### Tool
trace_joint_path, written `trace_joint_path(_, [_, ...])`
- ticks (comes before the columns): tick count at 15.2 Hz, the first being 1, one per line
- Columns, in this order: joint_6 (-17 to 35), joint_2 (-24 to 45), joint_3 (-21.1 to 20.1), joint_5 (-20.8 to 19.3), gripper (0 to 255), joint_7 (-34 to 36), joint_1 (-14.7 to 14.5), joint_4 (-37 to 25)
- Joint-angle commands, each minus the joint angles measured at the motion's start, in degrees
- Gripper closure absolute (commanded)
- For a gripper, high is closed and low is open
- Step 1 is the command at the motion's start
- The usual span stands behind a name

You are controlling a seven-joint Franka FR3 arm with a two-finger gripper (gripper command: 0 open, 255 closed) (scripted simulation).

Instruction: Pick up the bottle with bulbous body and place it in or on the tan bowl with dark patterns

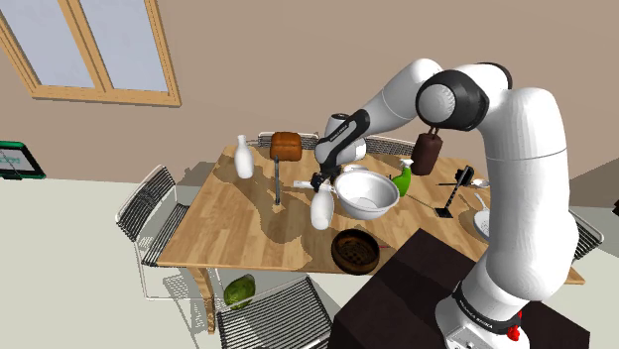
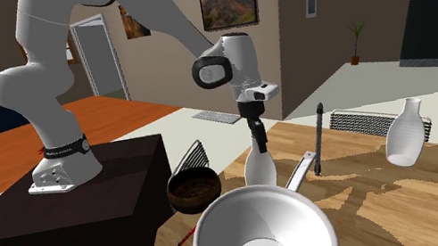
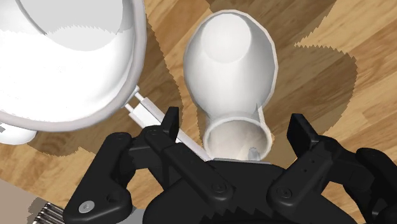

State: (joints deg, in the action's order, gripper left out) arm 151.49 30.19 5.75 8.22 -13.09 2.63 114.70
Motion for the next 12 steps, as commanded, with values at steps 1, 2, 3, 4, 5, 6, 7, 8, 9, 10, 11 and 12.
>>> trace_joint_path(1, [0.05,0.06,-0.01,0.01,0,-0.01,0.01,-0.02])
trace_joint_path(2, [0.05,0.06,-0.01,0.01,0,-0.01,0.01,-0.02])
trace_joint_path(3, [0.05,0.06,-0.01,0.01,0,-0.01,0.01,-0.02])
trace_joint_path(4, [0.05,0.05,-0.01,0.01,0,-0.01,0.01,-0.02])
trace_joint_path(5, [0.05,0.05,-0.01,0.01,255,-0.01,0.01,-0.02])
trace_joint_path(6, [0.05,0.05,-0.01,0.01,255,-0.01,0.01,-0.02])
trace_joint_path(7, [0.05,0.05,-0.01,0.01,255,-0.01,0.01,-0.02])
trace_joint_path(8, [0.05,0.05,-0.01,0.01,255,-0.01,0.01,-0.02])
trace_joint_path(9, [0.05,0.05,-0.01,0.01,255,-0.01,0.01,-0.01])
trace_joint_path(10, [0.05,0.05,-0.01,0.01,255,0.00,0.00,-0.01])
trace_joint_path(11, [0.05,0.04,-0.01,0.01,255,-0.01,0.01,-0.01])
trace_joint_path(12, [0.05,0.04,-0.01,0.01,255,-0.01,0.01,-0.01])
